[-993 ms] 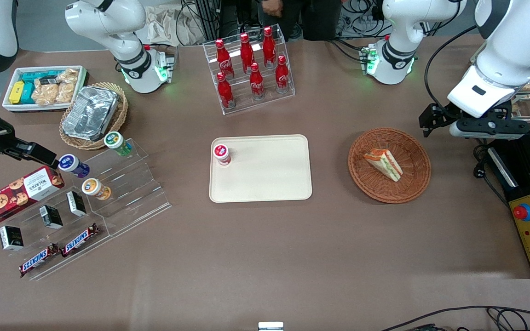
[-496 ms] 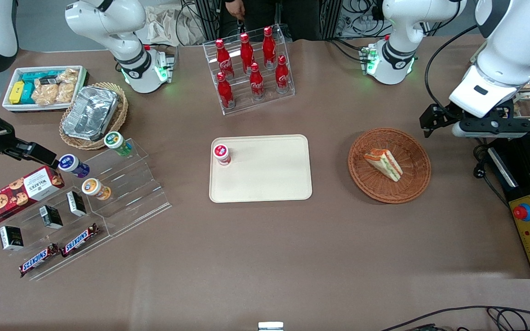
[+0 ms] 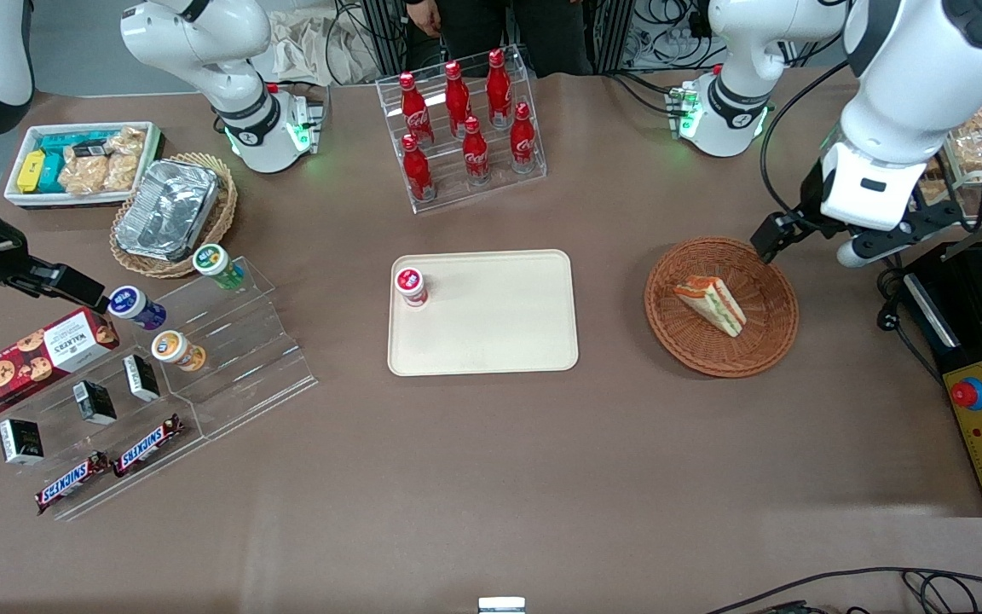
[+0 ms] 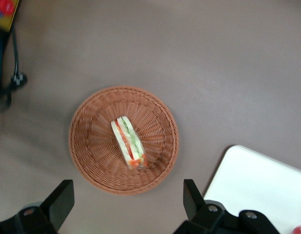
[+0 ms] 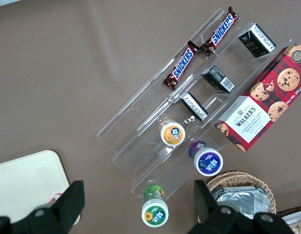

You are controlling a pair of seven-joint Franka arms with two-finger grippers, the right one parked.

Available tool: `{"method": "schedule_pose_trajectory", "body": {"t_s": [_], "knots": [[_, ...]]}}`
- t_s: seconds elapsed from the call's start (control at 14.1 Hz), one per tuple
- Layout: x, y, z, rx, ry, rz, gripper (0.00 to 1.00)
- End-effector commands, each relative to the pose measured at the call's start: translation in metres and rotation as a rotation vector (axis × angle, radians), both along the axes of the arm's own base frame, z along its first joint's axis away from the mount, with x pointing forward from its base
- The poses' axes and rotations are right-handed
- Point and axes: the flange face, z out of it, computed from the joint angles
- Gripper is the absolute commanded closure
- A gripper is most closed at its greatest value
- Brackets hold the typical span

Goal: Place sandwich from basket to tray
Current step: 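Lower the open left gripper over the wrapped sandwich in the basket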

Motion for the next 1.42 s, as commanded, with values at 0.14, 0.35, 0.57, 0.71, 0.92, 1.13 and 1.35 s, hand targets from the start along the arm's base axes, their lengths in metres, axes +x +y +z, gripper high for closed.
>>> {"method": "schedule_pose_trajectory", "body": {"t_s": [0.14, 0.35, 0.57, 0.71, 0.92, 1.13, 1.35], "knots": [[-0.012, -0.006, -0.039, 0.021, 0.071, 0.199, 0.01], [-0.017, -0.003, -0.072, 0.021, 0.099, 0.235, 0.01], [-0.026, 0.003, -0.120, 0.023, 0.102, 0.261, 0.01], [-0.036, 0.006, -0.157, 0.016, 0.083, 0.289, 0.01], [-0.050, 0.012, -0.202, 0.009, 0.073, 0.320, 0.01], [-0.057, 0.013, -0.232, 0.013, 0.083, 0.337, 0.01], [-0.056, 0.013, -0.247, 0.014, 0.089, 0.364, 0.01]]}}
